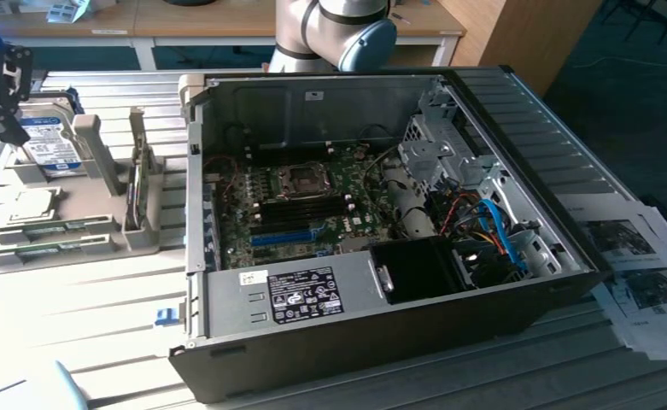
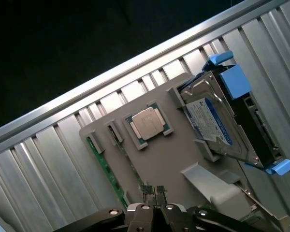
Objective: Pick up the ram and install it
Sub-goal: 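Pick up the ram and move it above insertion slot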
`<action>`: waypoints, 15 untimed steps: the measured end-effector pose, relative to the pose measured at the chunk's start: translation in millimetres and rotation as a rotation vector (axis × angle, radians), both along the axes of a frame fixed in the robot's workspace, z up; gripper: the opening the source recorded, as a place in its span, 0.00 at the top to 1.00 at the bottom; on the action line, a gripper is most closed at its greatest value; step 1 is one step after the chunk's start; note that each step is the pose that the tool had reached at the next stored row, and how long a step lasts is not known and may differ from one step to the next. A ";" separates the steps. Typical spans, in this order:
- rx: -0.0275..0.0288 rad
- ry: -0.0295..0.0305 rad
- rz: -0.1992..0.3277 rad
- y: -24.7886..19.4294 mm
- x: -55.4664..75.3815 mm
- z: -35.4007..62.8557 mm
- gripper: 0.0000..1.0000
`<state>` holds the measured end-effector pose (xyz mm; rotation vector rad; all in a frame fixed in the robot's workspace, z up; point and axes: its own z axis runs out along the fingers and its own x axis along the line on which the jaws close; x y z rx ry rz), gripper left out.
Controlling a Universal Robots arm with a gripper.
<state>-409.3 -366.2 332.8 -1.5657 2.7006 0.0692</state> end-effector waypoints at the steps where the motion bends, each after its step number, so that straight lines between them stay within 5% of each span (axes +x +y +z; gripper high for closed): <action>1: 0.0011 -0.0007 0.002 0.0 0.0 0.0 0.90; 8: 0.0082 -0.0053 0.018 -0.3 0.0 0.1 0.90; 15: 0.0089 -0.0075 0.025 -0.5 -0.1 0.1 0.90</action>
